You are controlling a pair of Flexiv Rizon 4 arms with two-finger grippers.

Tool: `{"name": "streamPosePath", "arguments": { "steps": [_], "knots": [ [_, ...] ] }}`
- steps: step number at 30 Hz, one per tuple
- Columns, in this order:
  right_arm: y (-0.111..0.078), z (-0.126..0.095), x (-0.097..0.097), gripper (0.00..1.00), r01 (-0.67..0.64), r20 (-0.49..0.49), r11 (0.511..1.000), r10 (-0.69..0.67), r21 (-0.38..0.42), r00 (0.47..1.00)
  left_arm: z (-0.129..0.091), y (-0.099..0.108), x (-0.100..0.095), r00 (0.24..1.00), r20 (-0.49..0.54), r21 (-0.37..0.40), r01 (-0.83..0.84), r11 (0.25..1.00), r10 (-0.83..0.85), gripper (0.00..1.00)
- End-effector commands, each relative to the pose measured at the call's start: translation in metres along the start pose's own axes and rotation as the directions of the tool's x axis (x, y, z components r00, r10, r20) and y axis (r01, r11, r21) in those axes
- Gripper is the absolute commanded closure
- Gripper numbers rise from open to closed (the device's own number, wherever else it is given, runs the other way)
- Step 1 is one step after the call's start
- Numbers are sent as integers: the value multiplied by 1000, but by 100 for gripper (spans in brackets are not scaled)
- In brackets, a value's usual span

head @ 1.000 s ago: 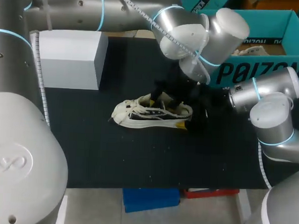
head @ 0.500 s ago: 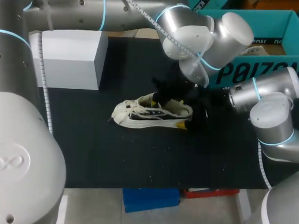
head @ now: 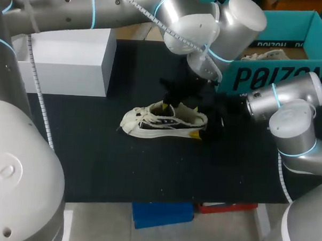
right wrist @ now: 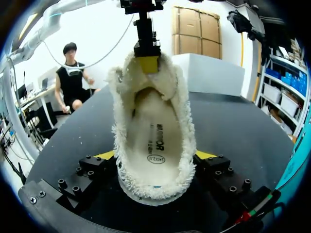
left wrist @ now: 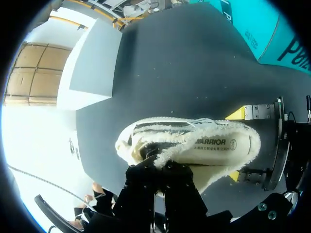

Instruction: Take the shoe out of the shoebox, open the shoe tongue, remove and reinsert the insole, then place the shoe into the shoebox

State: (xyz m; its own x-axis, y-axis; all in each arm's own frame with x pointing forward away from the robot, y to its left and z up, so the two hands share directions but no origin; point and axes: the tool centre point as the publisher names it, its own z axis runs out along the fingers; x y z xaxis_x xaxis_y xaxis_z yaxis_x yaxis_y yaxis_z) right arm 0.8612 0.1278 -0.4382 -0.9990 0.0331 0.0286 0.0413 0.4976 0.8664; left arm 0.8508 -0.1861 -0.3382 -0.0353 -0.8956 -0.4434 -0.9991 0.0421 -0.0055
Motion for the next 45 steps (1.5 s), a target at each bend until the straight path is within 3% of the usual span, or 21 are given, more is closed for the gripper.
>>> {"name": "streamPosePath", "arguments": {
  "steps": [1, 12, 14, 31, 45],
  "knots": [
    [-2, 4, -1, 100, -1, 1, 1000, 1, 1, 1000, -6, 7, -26, 997, -71, 20, 18, 1000, -16, 100],
    [-2, 4, -1, 100, -1, 1, 1000, 1, 1, 1000, 13, 16, -71, 994, -40, 5, 106, 994, -106, 100],
    [-2, 4, -1, 100, -1, 1, 1000, 1, 1, 1000, 18, 19, -73, 993, -20, 7, 114, 993, -114, 0],
    [-2, 4, -1, 100, -1, 1, 1000, 1, 1, 1000, 54, 22, -103, 983, 19, -40, 185, 982, -184, 0],
    [-2, 4, -1, 100, -1, 1, 1000, 1, 1, 1000, 79, 21, -86, 985, 53, -63, 170, 983, -166, 0]
  ]
}}
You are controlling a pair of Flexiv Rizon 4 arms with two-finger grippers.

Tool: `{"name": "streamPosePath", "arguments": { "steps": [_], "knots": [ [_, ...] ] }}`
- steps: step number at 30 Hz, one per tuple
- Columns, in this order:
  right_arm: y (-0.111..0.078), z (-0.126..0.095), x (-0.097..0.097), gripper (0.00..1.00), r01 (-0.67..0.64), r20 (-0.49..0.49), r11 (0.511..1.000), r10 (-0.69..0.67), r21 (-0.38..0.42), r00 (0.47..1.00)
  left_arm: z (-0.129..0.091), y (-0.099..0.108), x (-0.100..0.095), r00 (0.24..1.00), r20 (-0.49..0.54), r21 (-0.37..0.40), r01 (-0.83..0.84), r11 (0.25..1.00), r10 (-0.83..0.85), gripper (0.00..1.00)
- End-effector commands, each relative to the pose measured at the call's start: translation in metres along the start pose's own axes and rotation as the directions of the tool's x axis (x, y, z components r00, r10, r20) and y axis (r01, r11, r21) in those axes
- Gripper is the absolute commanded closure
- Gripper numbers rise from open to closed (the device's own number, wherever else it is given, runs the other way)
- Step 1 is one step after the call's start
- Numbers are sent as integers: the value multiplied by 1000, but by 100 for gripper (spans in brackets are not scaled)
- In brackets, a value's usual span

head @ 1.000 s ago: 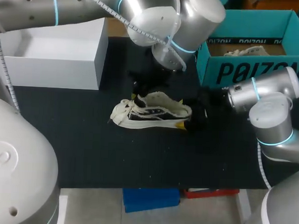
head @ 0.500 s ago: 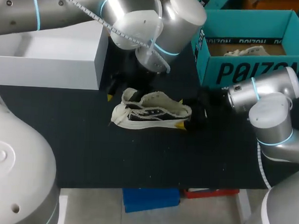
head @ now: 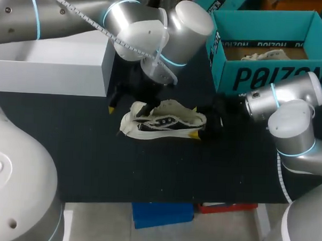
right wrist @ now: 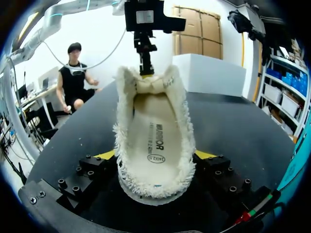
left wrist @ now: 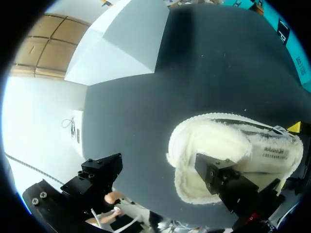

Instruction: Take the shoe out of the shoebox, open the shoe tongue, remove and reinsert the insole, then place the shoe into the shoebox

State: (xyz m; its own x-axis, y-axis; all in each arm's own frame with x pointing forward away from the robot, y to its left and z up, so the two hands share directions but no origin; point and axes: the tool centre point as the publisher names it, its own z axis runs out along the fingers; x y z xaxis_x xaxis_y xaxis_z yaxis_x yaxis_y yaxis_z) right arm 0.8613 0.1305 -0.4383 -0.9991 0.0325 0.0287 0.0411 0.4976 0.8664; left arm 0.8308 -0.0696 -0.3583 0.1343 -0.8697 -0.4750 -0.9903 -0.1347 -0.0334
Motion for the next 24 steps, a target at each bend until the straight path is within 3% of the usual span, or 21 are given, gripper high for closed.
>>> {"name": "streamPosePath", "arguments": {
  "steps": [1, 5, 10, 12, 15, 16, 18, 21, 24],
  "knots": [
    [-3, 2, -1, 100, -1, 1, 1000, 1, 1, 1000, 10, -4, 10, 1000, 11, -12, -1, 1000, 1, 0],
    [-3, 2, -1, 100, -1, 1, 1000, 1, 1, 1000, 6, -6, 4, 1000, -11, 8, 16, 1000, -16, 0],
    [-3, 2, -1, 100, -1, 1, 1000, 1, 1, 1000, -27, -4, -19, 955, -259, 65, -130, 989, 143, 0],
    [-3, 2, -1, 100, -1, 1, 1000, 1, 1, 1000, -42, -5, -25, 894, -353, 111, -253, 961, 276, 0],
    [-3, 2, -1, 100, -1, 1, 1000, 1, 1, 1000, -61, -4, -25, 723, -448, 241, -469, 850, 526, 0],
    [-3, 2, -1, 100, -1, 1, 1000, 1, 1, 1000, -64, -4, -24, 675, -460, 268, -514, 815, 577, 16],
    [-3, 2, -1, 100, -1, 1, 1000, 1, 1, 1000, -72, -4, -19, 472, -440, 395, -662, 637, 764, 100],
    [-3, 2, -1, 100, -1, 1, 1000, 1, 1, 1000, -77, 0, -1, 261, -313, 521, -757, 395, 913, 100],
    [-3, 2, -1, 100, -1, 1, 1000, 1, 1, 1000, -81, -2, 23, 158, -231, 553, -791, 263, 960, 100]
  ]
}}
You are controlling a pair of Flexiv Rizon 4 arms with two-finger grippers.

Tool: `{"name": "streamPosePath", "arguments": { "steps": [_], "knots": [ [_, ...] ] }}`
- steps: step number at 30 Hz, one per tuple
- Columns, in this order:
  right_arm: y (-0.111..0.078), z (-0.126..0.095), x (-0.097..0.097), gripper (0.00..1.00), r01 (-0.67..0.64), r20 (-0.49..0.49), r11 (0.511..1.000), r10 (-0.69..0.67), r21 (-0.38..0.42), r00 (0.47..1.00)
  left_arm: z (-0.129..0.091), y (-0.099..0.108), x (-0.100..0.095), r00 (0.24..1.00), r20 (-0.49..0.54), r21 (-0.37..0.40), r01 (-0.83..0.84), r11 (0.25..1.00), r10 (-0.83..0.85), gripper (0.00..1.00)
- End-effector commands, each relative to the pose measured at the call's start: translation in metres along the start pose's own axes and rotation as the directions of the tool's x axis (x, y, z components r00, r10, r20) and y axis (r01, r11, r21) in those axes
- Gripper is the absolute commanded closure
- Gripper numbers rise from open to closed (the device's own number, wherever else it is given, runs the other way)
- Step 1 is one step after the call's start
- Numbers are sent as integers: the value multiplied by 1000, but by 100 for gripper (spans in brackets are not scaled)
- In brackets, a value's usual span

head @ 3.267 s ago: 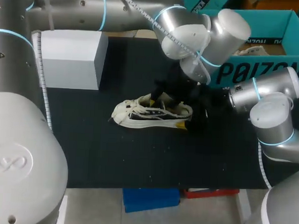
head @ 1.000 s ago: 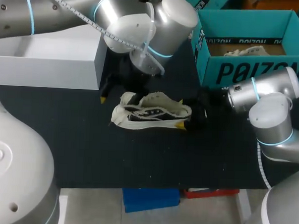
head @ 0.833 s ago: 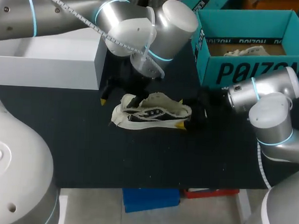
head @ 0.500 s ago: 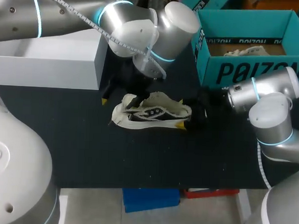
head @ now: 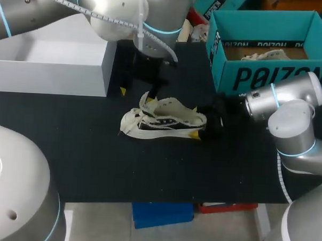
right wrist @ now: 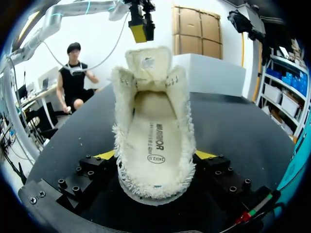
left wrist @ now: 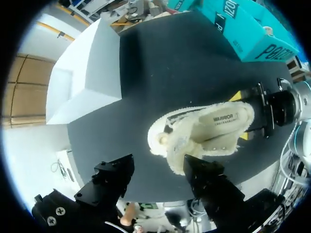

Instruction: Take the shoe out of the shoebox, open the shoe tongue, remove and reinsert the insole, then place the shoe into the shoebox

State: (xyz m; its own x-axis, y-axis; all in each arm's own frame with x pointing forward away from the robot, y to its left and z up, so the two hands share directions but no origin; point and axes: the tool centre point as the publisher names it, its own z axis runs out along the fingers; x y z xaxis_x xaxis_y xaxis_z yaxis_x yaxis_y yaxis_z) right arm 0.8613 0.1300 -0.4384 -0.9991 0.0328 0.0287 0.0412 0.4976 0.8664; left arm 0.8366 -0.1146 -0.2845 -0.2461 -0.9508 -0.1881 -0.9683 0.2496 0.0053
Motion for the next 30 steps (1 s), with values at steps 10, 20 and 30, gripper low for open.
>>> {"name": "streamPosePath", "arguments": {
  "steps": [10, 20, 30],
  "knots": [
    [-3, 2, -1, 100, -1, 1, 1000, 1, 1, 1000, 14, -8, 27, 537, -151, 274, -784, 557, 830, 100],
    [-3, 2, -1, 100, -1, 1, 1000, 1, 1, 1000, 14, -8, 27, 537, -151, 274, -784, 557, 830, 100],
    [-3, 2, -1, 100, -1, 1, 1000, 1, 1, 1000, 4, -24, 47, 13, -349, 316, -940, 131, 937, 100]
  ]
}}
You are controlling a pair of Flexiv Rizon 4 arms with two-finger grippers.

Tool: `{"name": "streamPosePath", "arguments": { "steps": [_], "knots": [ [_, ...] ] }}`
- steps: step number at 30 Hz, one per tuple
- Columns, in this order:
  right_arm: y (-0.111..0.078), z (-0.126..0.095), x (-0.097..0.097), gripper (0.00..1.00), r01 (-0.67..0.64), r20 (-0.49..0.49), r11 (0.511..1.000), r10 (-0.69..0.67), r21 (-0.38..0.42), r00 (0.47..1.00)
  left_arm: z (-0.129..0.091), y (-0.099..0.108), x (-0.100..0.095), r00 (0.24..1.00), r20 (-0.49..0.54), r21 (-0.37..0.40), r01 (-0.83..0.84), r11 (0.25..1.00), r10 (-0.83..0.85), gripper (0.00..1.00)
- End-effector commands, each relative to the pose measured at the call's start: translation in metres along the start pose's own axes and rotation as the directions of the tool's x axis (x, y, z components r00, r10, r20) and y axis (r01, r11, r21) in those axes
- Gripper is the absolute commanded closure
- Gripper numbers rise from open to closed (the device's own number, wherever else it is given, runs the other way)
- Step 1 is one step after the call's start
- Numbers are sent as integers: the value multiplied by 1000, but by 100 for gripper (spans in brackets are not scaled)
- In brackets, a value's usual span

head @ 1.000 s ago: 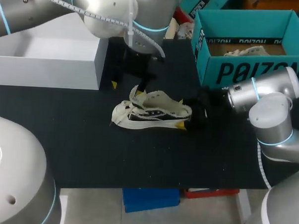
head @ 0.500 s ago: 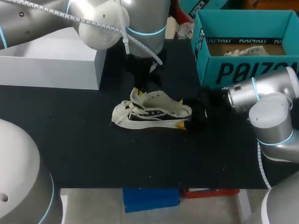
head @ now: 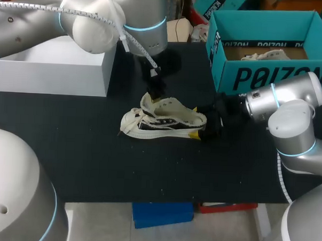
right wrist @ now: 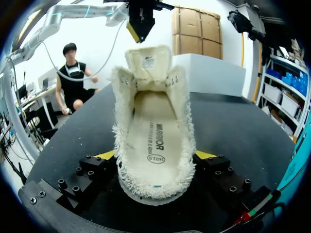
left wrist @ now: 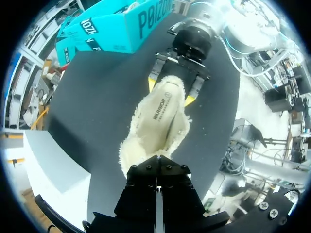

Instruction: Take the shoe out of the shoebox, open the shoe tongue, remove and reinsert the insole, then place the shoe into the shoebox

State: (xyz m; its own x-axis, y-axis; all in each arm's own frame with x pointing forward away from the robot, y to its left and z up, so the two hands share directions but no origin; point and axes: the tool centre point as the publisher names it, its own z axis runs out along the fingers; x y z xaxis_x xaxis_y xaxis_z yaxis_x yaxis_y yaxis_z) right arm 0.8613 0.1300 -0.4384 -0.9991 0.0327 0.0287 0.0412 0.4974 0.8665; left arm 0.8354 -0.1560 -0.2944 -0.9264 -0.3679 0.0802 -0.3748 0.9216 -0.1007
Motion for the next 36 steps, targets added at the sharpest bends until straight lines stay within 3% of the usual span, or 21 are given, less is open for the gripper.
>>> {"name": "streamPosePath", "arguments": {
  "steps": [1, 9, 16, 20, 33, 36],
  "knots": [
    [-3, 2, -1, 100, -1, 1, 1000, 1, 1, 1000, 4, -15, -10, 817, -326, -1, -504, 864, 476, 100],
    [-3, 2, -1, 100, -1, 1, 1000, 1, 1, 1000, 22, -36, -13, 740, -428, -42, -589, 807, 518, 100],
    [-3, 2, -1, 100, -1, 1, 1000, 1, 1, 1000, 43, -42, -11, 710, -491, -6, -582, 813, 504, 100],
    [-3, 2, -1, 100, -1, 1, 1000, 1, 1, 1000, 55, -40, -8, 713, -511, -10, -564, 826, 481, 100],
    [-3, 2, -1, 100, -1, 1, 1000, 1, 1, 1000, 55, -39, -8, 728, -507, -11, -541, 841, 461, 100],
    [-3, 2, -1, 100, -1, 1, 1000, 1, 1, 1000, 56, -35, -11, 767, -464, 27, -489, 872, 444, 100]
  ]
}}
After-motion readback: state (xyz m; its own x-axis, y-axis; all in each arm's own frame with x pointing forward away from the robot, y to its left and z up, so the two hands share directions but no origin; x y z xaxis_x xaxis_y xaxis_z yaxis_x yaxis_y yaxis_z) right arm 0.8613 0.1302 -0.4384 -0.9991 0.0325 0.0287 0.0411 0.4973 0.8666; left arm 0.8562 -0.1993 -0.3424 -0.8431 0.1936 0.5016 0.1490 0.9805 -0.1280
